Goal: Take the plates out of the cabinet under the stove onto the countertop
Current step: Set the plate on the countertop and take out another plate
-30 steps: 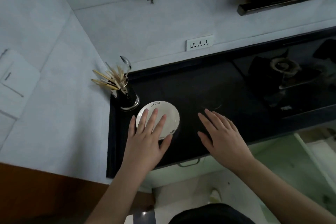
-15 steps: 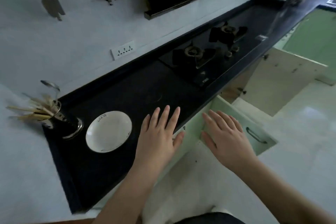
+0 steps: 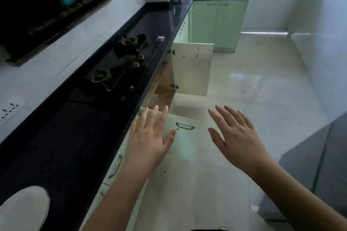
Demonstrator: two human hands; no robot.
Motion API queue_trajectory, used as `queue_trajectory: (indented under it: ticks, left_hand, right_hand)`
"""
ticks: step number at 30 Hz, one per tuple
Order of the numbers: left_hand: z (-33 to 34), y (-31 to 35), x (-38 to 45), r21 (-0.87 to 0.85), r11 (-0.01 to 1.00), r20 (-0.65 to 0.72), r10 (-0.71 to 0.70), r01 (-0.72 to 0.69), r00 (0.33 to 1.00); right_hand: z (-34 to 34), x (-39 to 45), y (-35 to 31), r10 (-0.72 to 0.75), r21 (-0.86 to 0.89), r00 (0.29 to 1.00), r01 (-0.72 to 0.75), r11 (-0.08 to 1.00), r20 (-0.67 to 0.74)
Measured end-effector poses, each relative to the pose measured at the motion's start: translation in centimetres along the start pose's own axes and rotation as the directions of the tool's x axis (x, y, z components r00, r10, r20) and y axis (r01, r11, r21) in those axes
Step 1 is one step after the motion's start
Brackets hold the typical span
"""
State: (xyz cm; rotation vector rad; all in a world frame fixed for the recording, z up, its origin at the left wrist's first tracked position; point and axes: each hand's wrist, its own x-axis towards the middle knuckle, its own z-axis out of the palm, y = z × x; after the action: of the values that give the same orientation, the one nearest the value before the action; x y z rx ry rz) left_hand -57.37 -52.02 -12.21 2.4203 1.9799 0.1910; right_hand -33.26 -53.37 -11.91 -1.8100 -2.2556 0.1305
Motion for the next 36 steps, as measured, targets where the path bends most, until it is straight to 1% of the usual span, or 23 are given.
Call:
queue_trajectory:
  ticks: [5,9,14,16,21,25,32,36]
  left_hand:
    - [1.4,6.5,3.4,-0.006,0.994,0.034,0.108,-0.108,0.994]
    - [3.4,9.3,5.1,-0.019,0.98,0.091,0.199,-0.198,0.976]
    - [5.6,10.3,8.2,0.001,0.976,0.128,0.216,-0.218,0.968]
    - [6.4,10.9,10.3,-0.033,0.974,0.121,0.227,-0.224,0.966]
    - [7.5,12.0,16.2,-0.051,0.953,0.116,0.304,-0.3,0.946]
    - [8.4,11.7,21.0,-0.064,0.936,0.114,0.353,-0.347,0.929]
    - [9.7,13.2,28.6,-0.067,0.888,0.125,0.459,-0.454,0.88]
    - [10.7,14.8,31.8,-0.101,0.88,0.131,0.475,-0.465,0.87]
  right_hand:
    - [-0.1,-1.6,7.3,0.141,0.007,0.99,-0.141,0.99,0.0]
    - [0.1,-2.7,10.9,0.246,0.012,0.969,-0.246,0.969,0.014]
    - [0.0,-2.9,13.6,0.316,-0.004,0.948,-0.316,0.949,0.048]
    - [0.2,-2.3,14.7,0.35,-0.015,0.935,-0.35,0.937,0.059]
    - [0.4,0.8,17.1,0.416,-0.085,0.906,-0.409,0.909,0.083]
    - [0.4,4.3,18.1,0.454,-0.137,0.889,-0.443,0.886,0.063]
    - [0.9,7.9,20.3,0.542,-0.102,0.839,-0.535,0.838,0.047]
    - [1.2,9.7,23.0,0.567,-0.113,0.822,-0.559,0.821,0.056]
